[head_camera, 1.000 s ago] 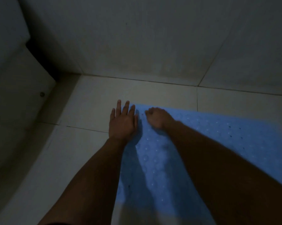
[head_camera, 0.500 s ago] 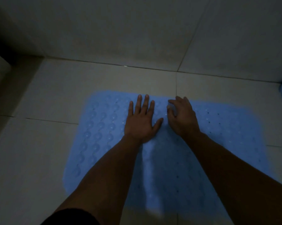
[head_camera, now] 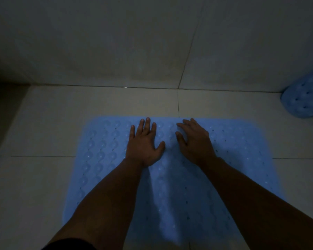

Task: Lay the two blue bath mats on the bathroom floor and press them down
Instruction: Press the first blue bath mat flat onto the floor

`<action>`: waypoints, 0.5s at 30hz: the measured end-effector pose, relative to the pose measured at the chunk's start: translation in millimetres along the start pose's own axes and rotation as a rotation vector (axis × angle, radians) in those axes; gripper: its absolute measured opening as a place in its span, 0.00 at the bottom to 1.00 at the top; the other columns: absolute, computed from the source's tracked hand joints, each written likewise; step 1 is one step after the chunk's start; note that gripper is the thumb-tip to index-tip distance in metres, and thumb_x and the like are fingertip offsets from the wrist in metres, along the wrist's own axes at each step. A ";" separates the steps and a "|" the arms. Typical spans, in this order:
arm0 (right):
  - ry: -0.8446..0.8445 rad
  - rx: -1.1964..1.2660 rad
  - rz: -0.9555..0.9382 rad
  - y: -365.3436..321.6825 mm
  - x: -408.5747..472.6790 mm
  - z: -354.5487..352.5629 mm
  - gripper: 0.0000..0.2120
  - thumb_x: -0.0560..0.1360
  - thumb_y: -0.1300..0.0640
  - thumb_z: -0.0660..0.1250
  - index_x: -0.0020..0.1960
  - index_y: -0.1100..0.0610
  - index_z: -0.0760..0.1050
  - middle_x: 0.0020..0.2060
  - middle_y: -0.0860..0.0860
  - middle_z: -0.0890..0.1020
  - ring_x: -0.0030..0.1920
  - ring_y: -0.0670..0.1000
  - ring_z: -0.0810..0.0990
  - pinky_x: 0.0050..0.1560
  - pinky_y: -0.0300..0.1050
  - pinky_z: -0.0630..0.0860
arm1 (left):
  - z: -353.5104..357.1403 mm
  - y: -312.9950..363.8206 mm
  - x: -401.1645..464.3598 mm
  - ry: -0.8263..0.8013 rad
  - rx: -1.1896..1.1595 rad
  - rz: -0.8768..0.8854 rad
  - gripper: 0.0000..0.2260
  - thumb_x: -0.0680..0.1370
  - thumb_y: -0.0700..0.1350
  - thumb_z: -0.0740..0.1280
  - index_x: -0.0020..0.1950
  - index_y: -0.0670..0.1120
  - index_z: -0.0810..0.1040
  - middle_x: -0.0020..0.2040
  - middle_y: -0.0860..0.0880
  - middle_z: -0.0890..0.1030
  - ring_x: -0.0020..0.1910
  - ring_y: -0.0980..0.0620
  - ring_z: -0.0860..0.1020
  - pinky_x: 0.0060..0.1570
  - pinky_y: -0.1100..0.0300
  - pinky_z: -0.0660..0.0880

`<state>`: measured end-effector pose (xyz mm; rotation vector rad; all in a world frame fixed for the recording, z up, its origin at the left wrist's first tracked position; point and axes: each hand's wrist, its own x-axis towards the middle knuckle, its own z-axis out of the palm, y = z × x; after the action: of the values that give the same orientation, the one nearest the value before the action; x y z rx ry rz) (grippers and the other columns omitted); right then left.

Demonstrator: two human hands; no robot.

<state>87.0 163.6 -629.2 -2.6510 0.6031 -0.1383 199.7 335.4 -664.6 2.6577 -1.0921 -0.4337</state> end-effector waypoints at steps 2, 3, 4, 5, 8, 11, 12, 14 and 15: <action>-0.178 -0.031 0.073 -10.0 14.4 -5.0 0.25 0.83 0.44 0.53 0.77 0.55 0.66 0.77 0.55 0.66 0.80 0.58 0.58 0.77 0.61 0.59 | -25.5 3.4 9.3 -0.169 -0.035 -0.022 0.42 0.75 0.67 0.54 0.84 0.47 0.50 0.84 0.45 0.44 0.83 0.45 0.42 0.80 0.43 0.39; -0.245 -0.062 0.079 -16.8 21.3 -4.9 0.26 0.84 0.45 0.53 0.78 0.55 0.62 0.79 0.54 0.62 0.81 0.57 0.54 0.78 0.60 0.55 | -42.2 4.8 16.7 -0.264 -0.045 -0.040 0.41 0.77 0.65 0.56 0.84 0.46 0.52 0.84 0.43 0.46 0.83 0.44 0.46 0.80 0.43 0.44; -0.288 -0.095 0.064 -24.7 25.8 -2.3 0.27 0.84 0.46 0.52 0.80 0.56 0.59 0.80 0.54 0.59 0.81 0.57 0.51 0.79 0.59 0.53 | -59.2 5.9 22.7 -0.332 -0.053 -0.055 0.38 0.79 0.62 0.59 0.83 0.44 0.55 0.84 0.41 0.51 0.82 0.42 0.53 0.80 0.45 0.52; -0.311 -0.124 0.044 -32.8 28.2 2.9 0.27 0.85 0.46 0.51 0.80 0.56 0.56 0.81 0.54 0.55 0.81 0.56 0.49 0.80 0.58 0.50 | -72.4 5.2 26.8 -0.342 -0.058 -0.064 0.34 0.81 0.59 0.62 0.81 0.42 0.60 0.81 0.39 0.59 0.79 0.40 0.61 0.76 0.46 0.61; -0.303 -0.169 0.024 -46.4 25.6 27.6 0.32 0.84 0.41 0.47 0.81 0.58 0.49 0.82 0.55 0.48 0.82 0.57 0.43 0.80 0.60 0.44 | -86.7 -2.4 20.9 -0.114 -0.007 -0.073 0.26 0.81 0.51 0.64 0.77 0.42 0.66 0.73 0.40 0.72 0.74 0.39 0.70 0.67 0.48 0.71; -0.166 -0.246 -0.013 -43.2 15.8 49.2 0.38 0.81 0.36 0.44 0.82 0.60 0.48 0.82 0.57 0.46 0.82 0.58 0.44 0.80 0.62 0.43 | -69.6 -9.5 5.6 0.060 0.079 -0.068 0.29 0.83 0.51 0.58 0.82 0.42 0.58 0.81 0.44 0.64 0.81 0.42 0.57 0.76 0.48 0.61; -0.115 -0.264 -0.025 -42.1 13.4 52.7 0.39 0.81 0.35 0.44 0.82 0.60 0.49 0.82 0.58 0.47 0.82 0.58 0.45 0.79 0.62 0.44 | -61.4 -11.6 3.0 0.092 0.111 -0.051 0.29 0.83 0.53 0.57 0.82 0.43 0.57 0.82 0.45 0.62 0.82 0.42 0.54 0.77 0.47 0.59; -0.072 -0.279 -0.033 -42.4 11.5 56.9 0.39 0.81 0.34 0.45 0.81 0.61 0.51 0.81 0.58 0.50 0.82 0.58 0.47 0.79 0.63 0.47 | -48.4 -14.0 0.4 0.125 0.133 -0.027 0.30 0.83 0.55 0.53 0.83 0.44 0.57 0.83 0.45 0.59 0.83 0.41 0.50 0.78 0.43 0.56; -0.063 -0.287 -0.035 -42.7 9.4 59.1 0.39 0.81 0.34 0.45 0.81 0.60 0.51 0.81 0.58 0.50 0.82 0.58 0.48 0.79 0.63 0.48 | -42.7 -14.7 -1.2 0.132 0.131 -0.026 0.30 0.83 0.56 0.51 0.83 0.45 0.56 0.83 0.44 0.57 0.83 0.41 0.48 0.78 0.42 0.54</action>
<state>123.2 216.7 -665.0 -2.9304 0.5941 0.0247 223.6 350.9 -629.5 2.7709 -1.0822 -0.1939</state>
